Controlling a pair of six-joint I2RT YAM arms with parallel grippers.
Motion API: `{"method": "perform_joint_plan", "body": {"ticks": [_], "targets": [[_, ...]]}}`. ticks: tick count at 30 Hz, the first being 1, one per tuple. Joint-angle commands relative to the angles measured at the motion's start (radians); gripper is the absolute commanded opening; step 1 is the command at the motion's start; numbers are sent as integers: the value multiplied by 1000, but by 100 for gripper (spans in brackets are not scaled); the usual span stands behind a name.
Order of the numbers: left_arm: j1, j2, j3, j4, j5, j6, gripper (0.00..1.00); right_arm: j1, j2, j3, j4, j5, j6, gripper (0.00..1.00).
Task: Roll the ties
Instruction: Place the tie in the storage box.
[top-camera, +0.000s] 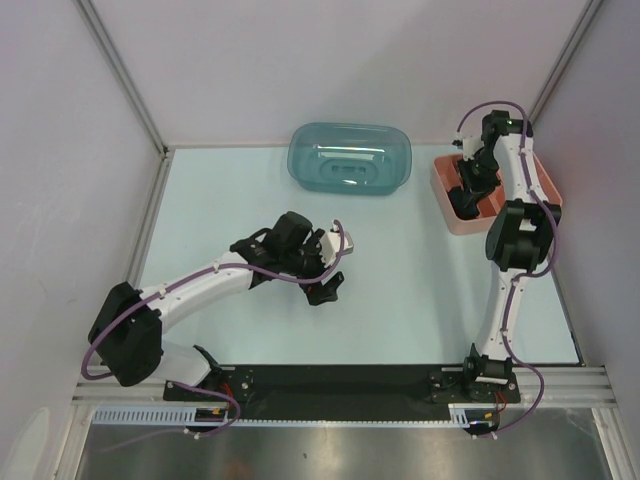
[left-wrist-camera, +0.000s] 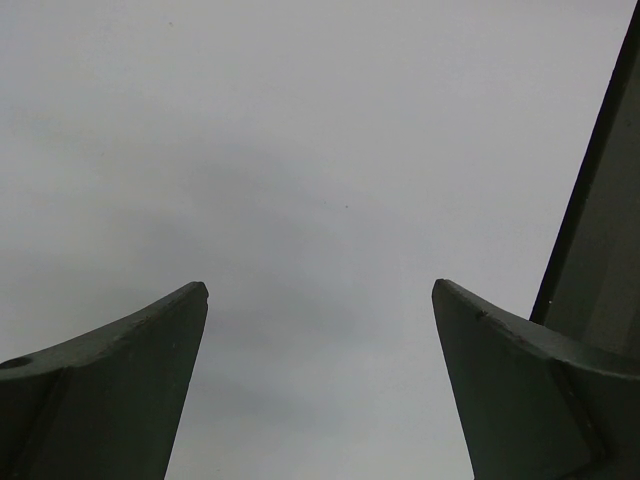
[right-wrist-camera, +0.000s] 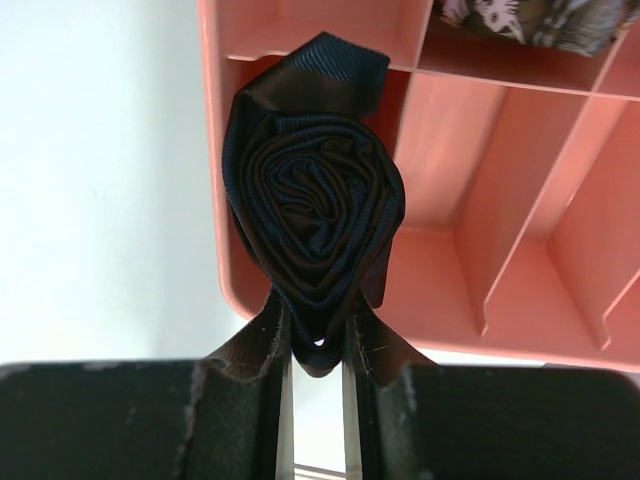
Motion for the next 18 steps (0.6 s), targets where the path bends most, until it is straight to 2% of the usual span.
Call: {"method": "perform_joint_plan", "body": {"ticks": [1,6,8,10,14,16,17,18], "targets": [[7,-7,4,14,-5,-20,99,14,29,2,-171,25,15,0],[7,-4,2,9,-8,-20,99,20,70,20,-174,34,15,0],[7,-1,1,6,-7,-20,99,23,84,23,-173,39,12,3],[7,2,2,7,-7,-20,100,25,90,25,-173,42,10,11],[7,14,11,1,-4,-20,99,34,90,34,-173,42,7,31],[7,14,13,0,-2,-19,100,37,79,45,-173,40,6,35],[7,13,13,0,-2,-20,100,39,75,58,-173,39,4,44],[7,14,13,0,-2,-20,99,43,70,66,-173,40,4,47]]}}
